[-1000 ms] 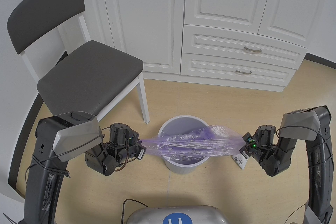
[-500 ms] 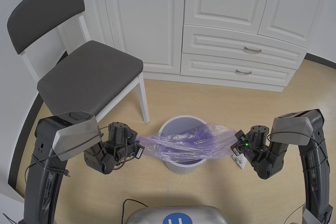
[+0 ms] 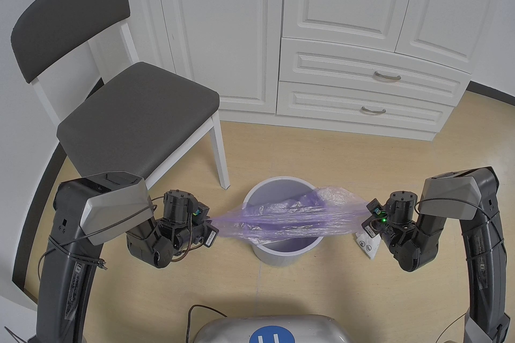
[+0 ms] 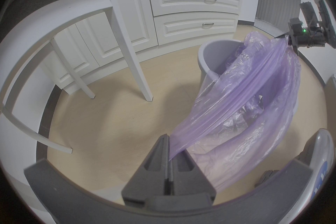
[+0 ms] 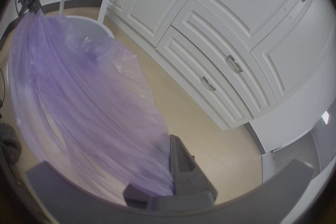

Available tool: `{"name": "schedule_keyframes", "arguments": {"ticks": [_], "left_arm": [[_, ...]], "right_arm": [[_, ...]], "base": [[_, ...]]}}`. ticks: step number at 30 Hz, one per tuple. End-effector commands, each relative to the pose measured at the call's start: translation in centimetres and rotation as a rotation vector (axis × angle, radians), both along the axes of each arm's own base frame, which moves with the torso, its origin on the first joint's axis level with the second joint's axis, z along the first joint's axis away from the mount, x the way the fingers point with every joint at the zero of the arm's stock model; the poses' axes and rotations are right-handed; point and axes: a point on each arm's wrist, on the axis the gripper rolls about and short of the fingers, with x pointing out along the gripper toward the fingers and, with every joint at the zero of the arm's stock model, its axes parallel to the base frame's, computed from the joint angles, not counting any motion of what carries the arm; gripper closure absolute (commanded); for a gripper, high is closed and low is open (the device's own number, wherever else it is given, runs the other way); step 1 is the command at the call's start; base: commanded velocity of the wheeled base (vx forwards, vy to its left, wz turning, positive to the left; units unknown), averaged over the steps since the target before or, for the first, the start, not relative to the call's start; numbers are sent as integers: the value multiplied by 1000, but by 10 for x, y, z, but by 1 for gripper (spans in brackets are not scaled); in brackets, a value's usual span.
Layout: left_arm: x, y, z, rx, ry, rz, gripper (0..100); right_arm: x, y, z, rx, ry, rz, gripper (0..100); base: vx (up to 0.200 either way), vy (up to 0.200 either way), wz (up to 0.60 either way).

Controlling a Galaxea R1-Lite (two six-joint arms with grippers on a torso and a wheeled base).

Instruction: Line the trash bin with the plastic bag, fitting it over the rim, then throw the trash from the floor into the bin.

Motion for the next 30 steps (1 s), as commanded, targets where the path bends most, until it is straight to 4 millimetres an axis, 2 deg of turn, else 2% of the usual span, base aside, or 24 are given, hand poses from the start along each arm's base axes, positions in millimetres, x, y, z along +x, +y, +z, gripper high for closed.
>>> {"name": "schedule_keyframes", "arguments": {"ticks": [1, 12, 15, 22, 24, 30], "left_arm": [[0, 0, -1, 2, 1, 4, 100], [-10, -6, -3, 11, 14, -22, 100], [-19, -13, -4, 19, 18, -43, 100], [-22, -15, -1, 7, -22, -53, 100], [-30, -20, 9, -4, -50, -71, 100], [-44, -26, 16, -8, -65, -105, 100]], "right_arm": [[-1, -5, -14, -23, 35, -8, 100], [-7, 0, -12, -37, 4, 25, 100], [-11, 0, -13, -77, -7, 64, 100], [-16, 1, -12, -80, 7, 72, 100], [-22, 5, -12, -86, 25, 89, 100], [-33, 26, -14, -79, 44, 149, 100]], "base": [[0, 0, 0], [0, 0, 0], [0, 0, 0], [0, 0, 0], [0, 0, 0], [0, 0, 0]]}}
